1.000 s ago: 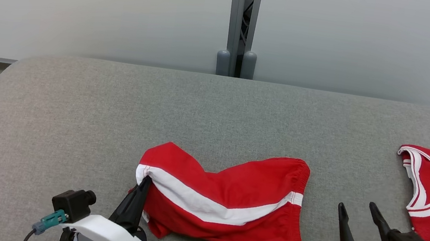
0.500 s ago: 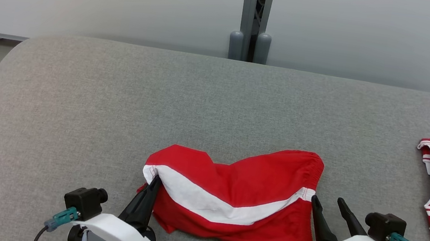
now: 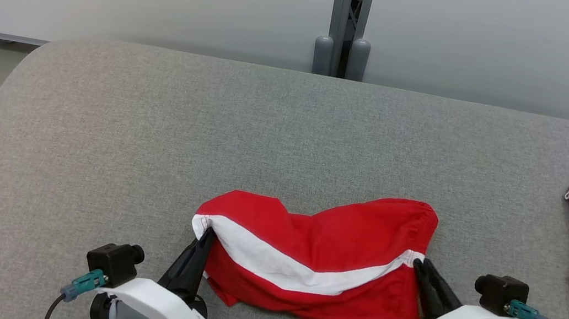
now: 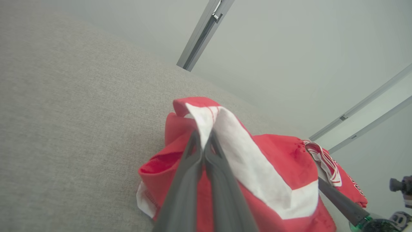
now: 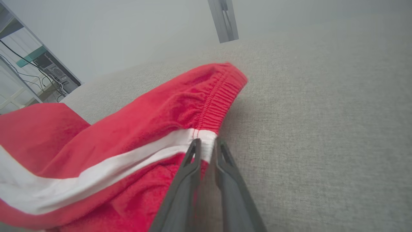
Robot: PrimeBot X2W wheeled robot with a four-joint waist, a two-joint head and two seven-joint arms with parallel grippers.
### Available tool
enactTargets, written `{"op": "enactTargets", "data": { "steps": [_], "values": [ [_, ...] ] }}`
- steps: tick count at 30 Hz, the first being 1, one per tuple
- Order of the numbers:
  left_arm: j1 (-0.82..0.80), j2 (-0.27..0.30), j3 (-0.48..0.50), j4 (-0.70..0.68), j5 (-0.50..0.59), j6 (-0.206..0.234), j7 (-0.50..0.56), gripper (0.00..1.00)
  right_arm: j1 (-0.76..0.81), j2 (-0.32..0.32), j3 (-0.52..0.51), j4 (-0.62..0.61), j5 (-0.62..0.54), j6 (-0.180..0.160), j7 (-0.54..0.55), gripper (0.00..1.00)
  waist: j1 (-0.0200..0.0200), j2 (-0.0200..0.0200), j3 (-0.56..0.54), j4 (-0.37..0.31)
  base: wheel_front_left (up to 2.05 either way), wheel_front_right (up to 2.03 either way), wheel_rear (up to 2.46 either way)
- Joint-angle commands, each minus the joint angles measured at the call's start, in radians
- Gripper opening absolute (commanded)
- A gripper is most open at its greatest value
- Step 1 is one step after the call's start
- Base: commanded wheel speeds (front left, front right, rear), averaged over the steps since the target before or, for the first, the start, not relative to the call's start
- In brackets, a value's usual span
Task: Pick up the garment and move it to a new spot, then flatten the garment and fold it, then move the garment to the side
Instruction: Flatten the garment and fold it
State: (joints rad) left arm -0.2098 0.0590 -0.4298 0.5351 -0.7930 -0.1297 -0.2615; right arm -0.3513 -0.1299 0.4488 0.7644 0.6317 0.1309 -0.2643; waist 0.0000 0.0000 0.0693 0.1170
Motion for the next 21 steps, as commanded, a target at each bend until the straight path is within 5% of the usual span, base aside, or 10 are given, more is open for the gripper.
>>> {"op": "enactTargets", "data": {
  "steps": [1,21],
  "values": [
    [-0.012,0.005,0.005,0.002,0.005,-0.001,-0.003,0.00,-0.012,-0.009,0.008,0.006,0.014,-0.001,0.000,0.00,0.0000,0.0000,-0.001,-0.001,0.00,0.00,0.00],
    [0.021,0.016,0.037,0.010,0.035,-0.001,-0.003,0.00,0.020,-0.090,0.066,-0.138,0.137,-0.001,-0.001,0.00,0.0000,0.0000,-0.088,-0.025,0.00,0.00,0.00]
  ]
}}
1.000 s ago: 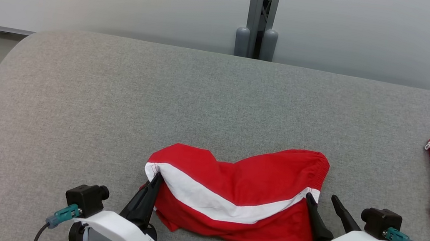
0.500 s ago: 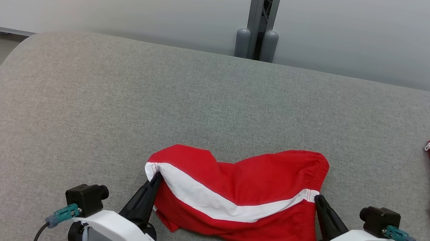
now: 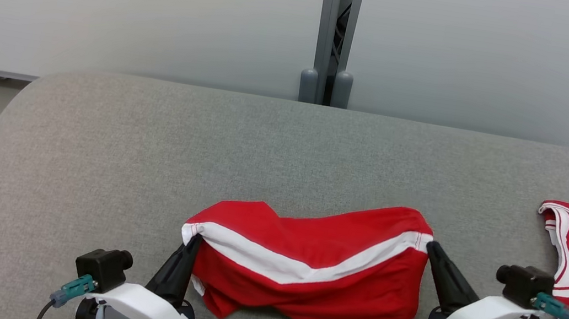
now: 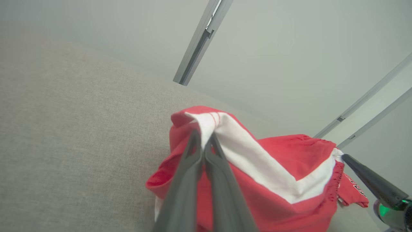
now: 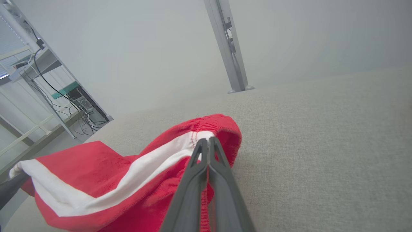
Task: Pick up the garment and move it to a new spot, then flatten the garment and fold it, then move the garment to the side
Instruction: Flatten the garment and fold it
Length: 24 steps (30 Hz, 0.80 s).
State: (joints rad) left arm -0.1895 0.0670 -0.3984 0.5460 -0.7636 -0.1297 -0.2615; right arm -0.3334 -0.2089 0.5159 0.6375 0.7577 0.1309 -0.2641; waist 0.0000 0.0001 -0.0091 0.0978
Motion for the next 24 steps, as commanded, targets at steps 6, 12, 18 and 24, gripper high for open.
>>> {"op": "enactTargets", "data": {
  "steps": [6,12,18,24],
  "values": [
    [-0.036,0.044,0.004,0.006,0.068,-0.001,-0.003,0.00,-0.041,-0.088,0.033,-0.141,0.076,-0.001,0.001,0.00,0.0000,-0.0001,-0.052,-0.021,0.00,0.00,0.00],
    [-0.097,0.078,-0.003,0.008,0.120,-0.001,-0.003,0.00,-0.116,-0.158,0.071,-0.218,0.137,-0.001,0.035,0.00,0.0000,-0.0001,-0.081,-0.027,0.00,0.00,0.00],
    [-0.185,0.111,-0.014,0.014,0.128,-0.001,-0.003,0.00,-0.206,-0.210,0.073,-0.250,0.171,-0.001,0.053,0.00,0.0000,-0.0001,-0.094,-0.029,0.00,0.00,0.00],
    [-0.275,0.132,-0.035,0.029,0.076,-0.001,-0.002,0.00,-0.277,-0.210,0.069,-0.254,0.187,-0.001,0.036,0.00,0.0000,-0.0001,-0.103,-0.034,0.00,0.00,0.00]
  ]
}}
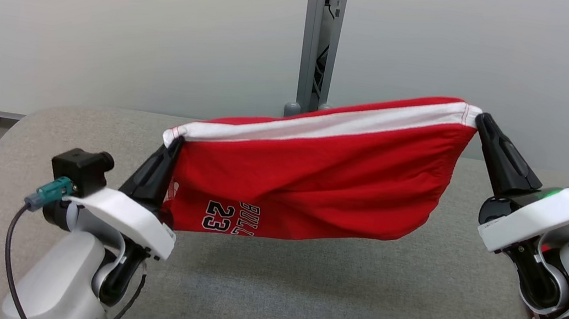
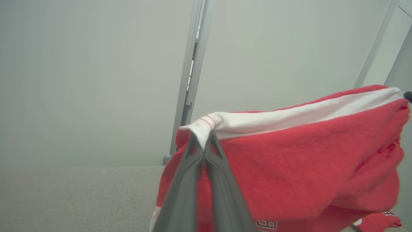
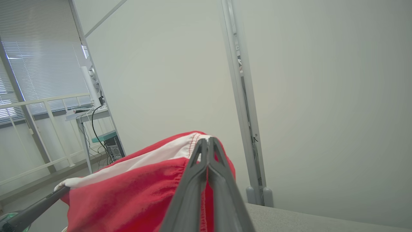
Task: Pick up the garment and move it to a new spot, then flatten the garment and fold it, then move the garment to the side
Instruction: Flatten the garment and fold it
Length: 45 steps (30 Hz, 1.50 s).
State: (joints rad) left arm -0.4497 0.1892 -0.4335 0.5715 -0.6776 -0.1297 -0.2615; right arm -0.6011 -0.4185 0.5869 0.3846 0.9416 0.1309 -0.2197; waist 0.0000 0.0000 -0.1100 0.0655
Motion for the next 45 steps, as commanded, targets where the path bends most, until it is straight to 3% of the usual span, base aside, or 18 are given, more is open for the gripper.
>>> {"op": "enactTargets", "data": {
  "steps": [1,11,22,25,28,33,39,40,42,43,44,45],
  "values": [
    [-0.023,0.014,-0.004,0.006,-0.020,-0.001,-0.002,0.00,-0.013,0.001,0.001,0.001,0.003,-0.001,-0.011,0.00,0.0000,0.0000,-0.003,-0.003,0.00,0.00,0.00],
    [-0.063,0.013,-0.044,0.048,-0.108,-0.001,0.024,0.00,-0.042,0.022,0.047,0.043,0.025,-0.001,-0.010,0.00,0.0000,0.0000,0.038,-0.022,0.00,0.00,0.00],
    [-0.222,-0.020,-0.099,0.242,-0.117,-0.001,0.020,0.00,-0.201,0.106,0.134,0.260,-0.001,-0.001,-0.038,0.00,0.0000,0.0000,0.152,-0.065,0.00,0.00,0.00],
    [-0.293,-0.037,-0.085,0.274,-0.087,-0.001,0.001,0.00,-0.269,0.139,0.138,0.302,-0.016,-0.001,-0.046,0.00,0.0000,0.0000,0.201,-0.078,0.00,0.00,0.00],
    [-0.357,-0.042,-0.054,0.243,0.002,0.010,-0.003,0.00,-0.329,0.153,0.105,0.310,-0.105,-0.001,-0.047,0.00,0.0000,0.0000,0.254,-0.086,0.00,0.00,0.00],
    [-0.331,-0.081,0.092,0.152,0.147,0.059,-0.003,0.00,-0.307,0.214,-0.026,0.312,-0.212,-0.001,-0.046,0.00,0.0000,0.0000,0.322,-0.091,0.00,0.00,0.00],
    [-0.250,-0.119,0.146,0.191,0.249,0.030,-0.003,0.00,-0.226,0.256,-0.031,0.345,-0.255,-0.001,-0.045,0.00,0.0000,0.0000,0.347,-0.086,0.00,0.00,0.00],
    [-0.233,-0.123,0.148,0.208,0.256,0.025,-0.003,0.04,-0.209,0.258,-0.025,0.350,-0.246,-0.001,-0.046,0.00,0.0000,0.0000,0.344,-0.084,0.00,0.00,0.00],
    [-0.207,-0.131,0.144,0.249,0.263,0.016,-0.003,0.37,-0.178,0.253,-0.010,0.359,-0.233,-0.001,-0.046,0.00,0.0000,0.0000,0.335,-0.078,0.00,0.00,0.00],
    [-0.197,-0.133,0.146,0.273,0.261,0.015,-0.003,0.85,-0.163,0.250,-0.006,0.365,-0.224,-0.001,-0.046,0.00,0.0000,0.0000,0.328,-0.075,0.00,0.00,0.00],
    [-0.188,-0.133,0.147,0.295,0.258,0.012,-0.003,1.00,-0.151,0.246,-0.001,0.370,-0.216,-0.001,-0.046,0.00,0.0000,0.0000,0.321,-0.073,0.00,0.00,0.00],
    [-0.180,-0.134,0.142,0.317,0.258,0.009,-0.003,1.00,-0.140,0.244,0.001,0.376,-0.206,-0.001,-0.046,0.00,0.0000,0.0000,0.312,-0.070,0.00,0.00,0.00]
  ]
}}
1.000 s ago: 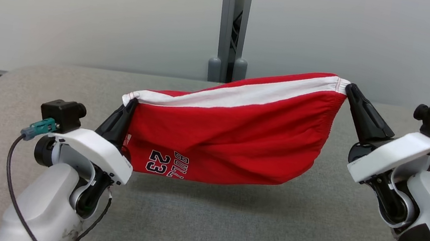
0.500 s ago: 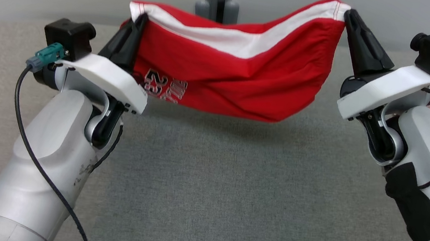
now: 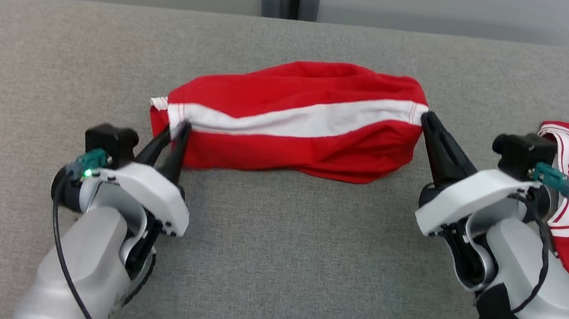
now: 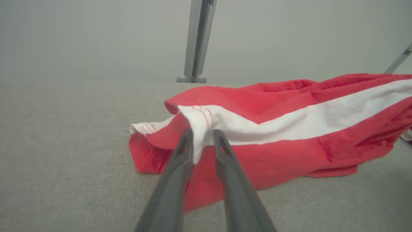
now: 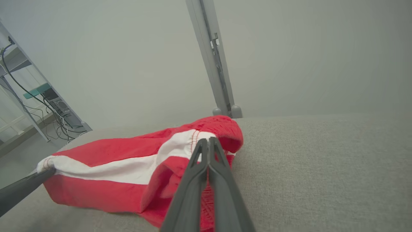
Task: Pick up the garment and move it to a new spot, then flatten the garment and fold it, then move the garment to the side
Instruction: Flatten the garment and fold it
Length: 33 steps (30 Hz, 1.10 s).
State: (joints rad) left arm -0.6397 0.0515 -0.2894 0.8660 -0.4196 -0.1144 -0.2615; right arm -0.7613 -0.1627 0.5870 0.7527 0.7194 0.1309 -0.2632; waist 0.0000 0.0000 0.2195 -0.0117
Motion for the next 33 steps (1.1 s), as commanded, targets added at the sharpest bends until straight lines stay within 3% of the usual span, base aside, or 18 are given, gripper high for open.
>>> {"op": "enactTargets", "data": {
  "steps": [1,8,16,24,28,33],
  "values": [
    [0.011,0.003,-0.002,0.023,0.000,-0.006,-0.003,1.00,0.020,-0.012,0.000,0.008,0.017,-0.001,-0.002,0.00,0.0000,0.0000,-0.017,0.007,0.00,0.00,0.00],
    [0.075,0.002,0.004,0.038,-0.041,-0.012,-0.003,1.00,0.086,-0.024,0.030,0.040,0.078,-0.001,-0.002,0.00,0.0000,0.0000,-0.085,0.027,0.00,0.00,0.00],
    [0.189,0.002,0.047,-0.083,-0.015,-0.009,-0.003,1.00,0.163,-0.041,0.096,0.042,0.146,-0.001,-0.002,0.00,0.0000,0.0000,-0.173,0.051,0.00,0.00,0.00],
    [0.311,0.002,0.027,-0.187,-0.022,-0.012,-0.003,1.00,0.259,-0.066,0.199,-0.003,0.219,-0.001,-0.001,0.00,0.0000,0.0000,-0.233,0.056,0.00,0.00,0.00],
    [0.360,0.002,0.007,-0.211,-0.042,-0.011,-0.003,1.00,0.307,-0.114,0.299,-0.023,0.265,-0.001,0.026,0.00,0.0000,0.0000,-0.257,0.046,0.00,0.00,0.00],
    [0.389,0.002,-0.010,-0.218,-0.046,-0.003,-0.003,1.00,0.337,-0.165,0.349,-0.005,0.304,-0.001,0.064,0.00,0.0000,0.0000,-0.276,0.030,0.00,0.00,0.00]
  ]
}}
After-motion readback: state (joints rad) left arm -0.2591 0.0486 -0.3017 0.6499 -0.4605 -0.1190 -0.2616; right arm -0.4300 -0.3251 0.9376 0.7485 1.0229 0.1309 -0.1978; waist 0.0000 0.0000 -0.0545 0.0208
